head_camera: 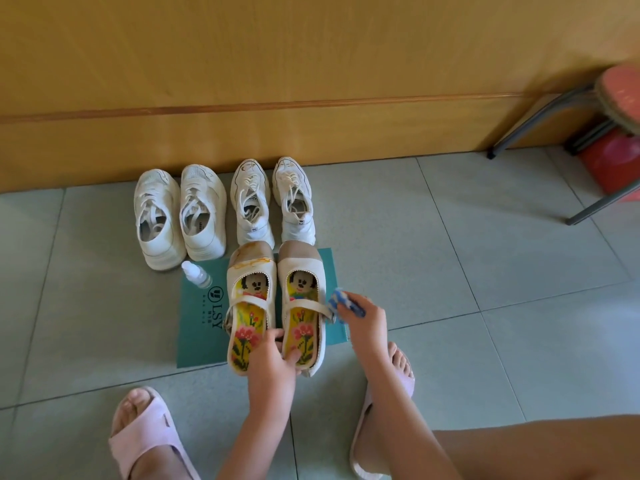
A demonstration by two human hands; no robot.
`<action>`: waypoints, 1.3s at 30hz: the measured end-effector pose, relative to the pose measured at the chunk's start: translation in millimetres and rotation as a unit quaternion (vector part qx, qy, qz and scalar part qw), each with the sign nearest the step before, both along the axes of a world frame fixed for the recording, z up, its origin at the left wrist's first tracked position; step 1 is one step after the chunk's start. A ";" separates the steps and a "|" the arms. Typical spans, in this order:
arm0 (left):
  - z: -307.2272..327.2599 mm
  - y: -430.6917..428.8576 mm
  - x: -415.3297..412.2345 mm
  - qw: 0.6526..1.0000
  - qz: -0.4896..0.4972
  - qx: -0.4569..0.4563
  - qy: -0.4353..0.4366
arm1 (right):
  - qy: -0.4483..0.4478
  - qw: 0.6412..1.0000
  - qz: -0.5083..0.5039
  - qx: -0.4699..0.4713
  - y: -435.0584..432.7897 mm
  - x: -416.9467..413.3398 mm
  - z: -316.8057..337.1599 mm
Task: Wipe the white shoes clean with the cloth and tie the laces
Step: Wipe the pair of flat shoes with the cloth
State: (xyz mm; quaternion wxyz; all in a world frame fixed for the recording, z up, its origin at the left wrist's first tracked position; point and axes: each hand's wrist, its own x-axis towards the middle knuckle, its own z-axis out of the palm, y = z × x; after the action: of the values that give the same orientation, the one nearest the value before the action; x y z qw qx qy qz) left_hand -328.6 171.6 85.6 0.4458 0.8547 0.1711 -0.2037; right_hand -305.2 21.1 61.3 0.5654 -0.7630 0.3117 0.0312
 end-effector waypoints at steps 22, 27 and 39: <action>-3.1 0.7 -4.3 0.999 0.018 -0.035 -0.011 | 0.051 0.996 -0.034 0.072 60.4 -108.9 -1.2; 2.7 6.1 -1.2 0.999 -0.005 -0.038 -0.001 | 0.004 0.986 -0.048 0.162 51.8 -101.5 36.6; 49.1 39.0 34.4 0.993 0.047 0.040 -0.097 | -0.078 0.978 -0.032 0.189 64.5 -20.7 74.9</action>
State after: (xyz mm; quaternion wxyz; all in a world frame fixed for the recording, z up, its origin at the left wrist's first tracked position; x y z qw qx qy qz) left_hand -294.2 210.6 134.7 0.4345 0.8788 0.1747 -0.0917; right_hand -325.9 85.6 136.2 0.7226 -0.6322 0.2792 0.0124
